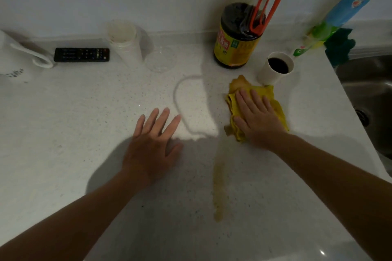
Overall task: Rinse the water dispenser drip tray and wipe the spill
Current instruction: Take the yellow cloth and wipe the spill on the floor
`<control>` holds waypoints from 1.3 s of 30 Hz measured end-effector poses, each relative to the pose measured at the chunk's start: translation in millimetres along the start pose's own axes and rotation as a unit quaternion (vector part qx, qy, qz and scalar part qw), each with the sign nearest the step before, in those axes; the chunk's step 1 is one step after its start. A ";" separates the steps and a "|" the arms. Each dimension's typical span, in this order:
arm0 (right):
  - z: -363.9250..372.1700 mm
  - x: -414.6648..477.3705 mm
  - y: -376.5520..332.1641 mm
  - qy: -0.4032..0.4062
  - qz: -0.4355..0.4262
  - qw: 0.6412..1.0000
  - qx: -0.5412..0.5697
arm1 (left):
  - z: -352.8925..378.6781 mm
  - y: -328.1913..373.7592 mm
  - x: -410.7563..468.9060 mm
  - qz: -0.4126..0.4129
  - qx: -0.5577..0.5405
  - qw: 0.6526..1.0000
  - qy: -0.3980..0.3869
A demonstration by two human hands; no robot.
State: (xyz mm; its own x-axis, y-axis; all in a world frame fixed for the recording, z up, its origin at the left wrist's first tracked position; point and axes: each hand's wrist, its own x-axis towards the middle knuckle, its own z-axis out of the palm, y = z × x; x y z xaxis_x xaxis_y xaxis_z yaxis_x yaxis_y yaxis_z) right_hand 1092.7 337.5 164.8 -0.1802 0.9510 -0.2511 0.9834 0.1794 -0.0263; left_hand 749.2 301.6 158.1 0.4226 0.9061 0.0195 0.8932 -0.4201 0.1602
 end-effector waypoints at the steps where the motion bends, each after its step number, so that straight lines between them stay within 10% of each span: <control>1: 1.1 -7.4 -0.4 -0.001 -0.020 1.000 -0.008 | -0.9 0.1 -0.1 0.002 -0.001 1.000 -0.001; 6: 9.9 -82.4 -32.8 0.006 -0.049 0.998 0.030 | -7.1 3.7 -3.1 0.006 -0.031 0.999 0.012; 14: 3.6 -83.6 -83.4 0.046 0.235 0.952 0.192 | -5.0 1.4 -3.1 0.019 -0.034 0.999 0.017; 39: -15.7 53.9 -51.5 0.095 0.164 0.975 0.112 | -6.0 -0.4 0.2 -0.010 -0.013 0.999 -0.049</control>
State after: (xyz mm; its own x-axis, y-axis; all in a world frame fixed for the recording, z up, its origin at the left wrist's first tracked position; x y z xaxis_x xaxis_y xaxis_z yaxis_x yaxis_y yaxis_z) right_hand 1032.0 383.4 167.8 0.1663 0.9812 -0.0981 0.9646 -0.1825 -0.1906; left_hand 748.0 302.3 164.0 0.4190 0.9044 -0.0803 0.8977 -0.3995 0.1859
